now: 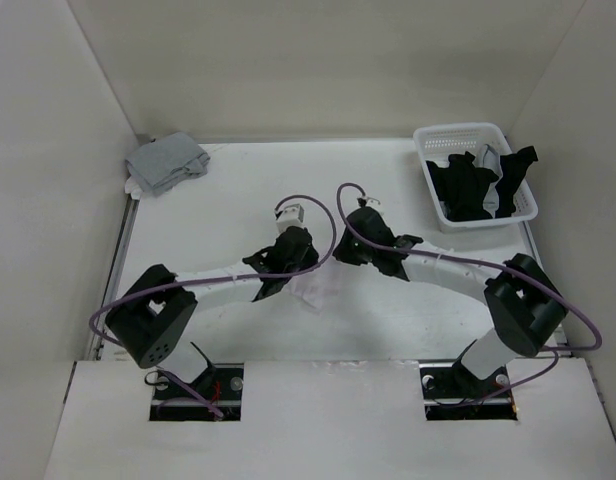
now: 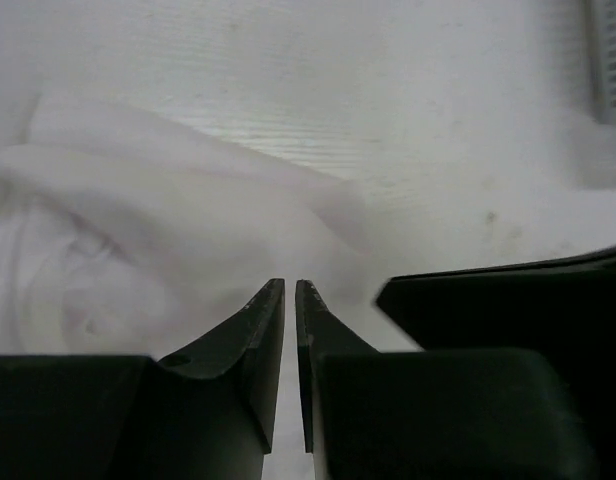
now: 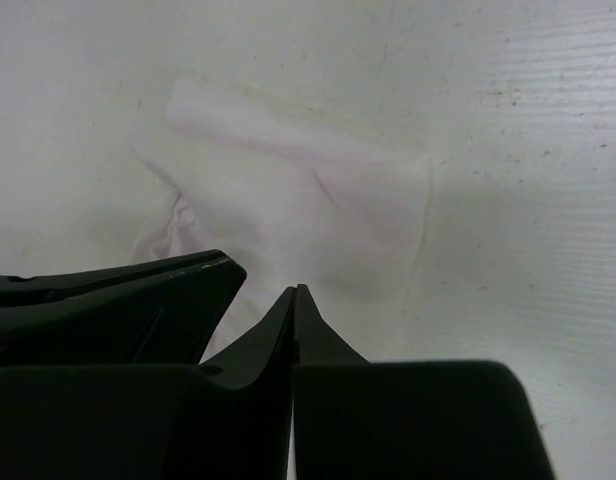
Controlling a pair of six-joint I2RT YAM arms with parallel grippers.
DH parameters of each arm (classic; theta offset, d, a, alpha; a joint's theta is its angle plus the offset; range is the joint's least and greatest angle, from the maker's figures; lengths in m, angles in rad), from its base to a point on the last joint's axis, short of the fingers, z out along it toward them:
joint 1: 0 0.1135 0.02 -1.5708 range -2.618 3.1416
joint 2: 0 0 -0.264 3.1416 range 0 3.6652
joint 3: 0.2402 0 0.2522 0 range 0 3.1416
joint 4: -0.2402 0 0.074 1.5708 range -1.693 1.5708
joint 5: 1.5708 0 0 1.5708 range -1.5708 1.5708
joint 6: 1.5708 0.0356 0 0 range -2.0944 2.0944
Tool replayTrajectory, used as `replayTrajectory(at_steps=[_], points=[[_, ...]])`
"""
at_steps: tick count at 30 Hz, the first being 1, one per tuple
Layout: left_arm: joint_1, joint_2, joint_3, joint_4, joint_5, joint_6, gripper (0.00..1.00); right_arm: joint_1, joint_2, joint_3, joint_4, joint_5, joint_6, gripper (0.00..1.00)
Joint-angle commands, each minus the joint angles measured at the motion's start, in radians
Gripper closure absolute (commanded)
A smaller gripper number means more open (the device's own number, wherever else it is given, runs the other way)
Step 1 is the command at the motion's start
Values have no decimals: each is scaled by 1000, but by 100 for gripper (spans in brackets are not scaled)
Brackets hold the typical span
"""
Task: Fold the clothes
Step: Fold the tank top
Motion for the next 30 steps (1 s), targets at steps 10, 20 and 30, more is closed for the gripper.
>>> replayTrajectory(at_steps=[10,20,30], points=[[55,-248,-228,-179,-216,-5,89,1,81,126,90,-59,-87,96],[184,-450,-351,-255,-146,-59,83,53,317,338,81,-163,-109,94],[91,-580,-257,-239,-138,-83,81,-19,504,498,102,-297,-95,94]])
